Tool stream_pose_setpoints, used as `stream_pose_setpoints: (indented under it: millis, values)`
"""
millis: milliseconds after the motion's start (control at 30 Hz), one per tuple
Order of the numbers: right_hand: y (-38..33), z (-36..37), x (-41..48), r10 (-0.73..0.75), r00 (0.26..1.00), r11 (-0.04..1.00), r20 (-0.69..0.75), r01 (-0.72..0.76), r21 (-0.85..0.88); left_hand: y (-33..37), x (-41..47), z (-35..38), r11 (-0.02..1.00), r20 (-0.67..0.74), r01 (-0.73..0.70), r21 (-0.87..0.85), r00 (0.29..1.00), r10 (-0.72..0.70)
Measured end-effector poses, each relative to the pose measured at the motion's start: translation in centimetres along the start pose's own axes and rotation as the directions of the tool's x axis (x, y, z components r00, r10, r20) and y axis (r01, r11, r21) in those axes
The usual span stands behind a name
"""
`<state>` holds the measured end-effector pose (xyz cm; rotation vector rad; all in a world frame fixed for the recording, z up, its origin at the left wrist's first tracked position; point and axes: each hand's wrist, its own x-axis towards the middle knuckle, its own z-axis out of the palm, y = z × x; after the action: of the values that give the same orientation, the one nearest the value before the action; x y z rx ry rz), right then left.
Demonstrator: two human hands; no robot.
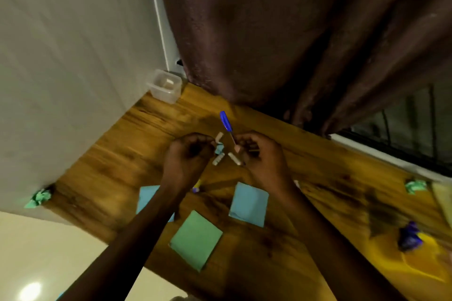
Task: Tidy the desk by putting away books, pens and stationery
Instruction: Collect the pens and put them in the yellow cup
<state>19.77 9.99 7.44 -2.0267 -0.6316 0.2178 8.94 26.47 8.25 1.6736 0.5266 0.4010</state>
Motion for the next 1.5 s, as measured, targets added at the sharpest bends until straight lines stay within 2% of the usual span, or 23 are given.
stream_pose_setpoints:
  millis: [167, 333, 467, 600, 733, 833, 967, 1133, 1233, 1333, 1500]
  values:
    - [1.1, -7.9, -7.3, 0.099, 0.984, 0.991, -0.145, -0.084, 0.108, 2.5, -3.5, 7.2, 0.993, 0.149, -0.115, 0.016, 0.983, 0.111]
    - [2.1, -14.1, -13.3, 0.133, 0.963, 0.982, -0.235, -0.096, 0.162, 4.3, -7.1, 13.5, 0.998, 0.245, -0.058, 0.004, 0.968, 0.055]
    - [4.3, -20.1, -18.2, 0.160, 0.914, 0.976, -0.373, -0.090, 0.197, 5.3, -11.1, 19.5, 0.992, 0.324, -0.125, -0.021, 0.938, 0.125]
    - [6.9, -25.3, -22.2, 0.197, 0.873, 0.970, -0.446, -0.108, 0.216, 5.4, -14.5, 24.5, 0.987, 0.390, -0.162, -0.006, 0.908, 0.152]
    - [9.4, -28.9, -25.5, 0.202, 0.837, 0.974, -0.509, -0.117, 0.193, 5.6, -17.1, 28.4, 0.992, 0.397, -0.122, -0.019, 0.910, 0.119]
    - [11.7, -30.0, -28.0, 0.203, 0.827, 0.979, -0.525, -0.176, 0.101, 5.3, -18.9, 30.5, 0.999, 0.404, -0.049, 0.017, 0.914, 0.038]
    - [14.6, -30.4, -28.9, 0.211, 0.838, 0.966, -0.503, -0.257, -0.023, 5.4, -19.8, 32.3, 0.996, 0.415, -0.046, 0.071, 0.910, 0.013]
    - [15.6, -29.5, -29.6, 0.285, 0.846, 0.951, -0.451, -0.308, 0.023, 4.2, -19.9, 33.1, 0.979, 0.463, -0.046, 0.198, 0.885, -0.052]
    - [15.8, -29.7, -30.0, 0.315, 0.792, 0.931, -0.523, -0.364, 0.009, 3.9, -19.1, 33.9, 0.969, 0.522, -0.067, 0.236, 0.850, -0.068]
    - [16.8, -30.0, -30.7, 0.338, 0.725, 0.923, -0.601, -0.381, 0.060, 3.2, -18.7, 35.3, 0.972, 0.585, -0.005, 0.234, 0.800, -0.137]
    - [17.9, -28.5, -30.4, 0.477, 0.692, 0.857, -0.542, -0.503, 0.113, 2.0, -18.4, 37.1, 0.980, 0.671, -0.019, 0.198, 0.732, -0.121]
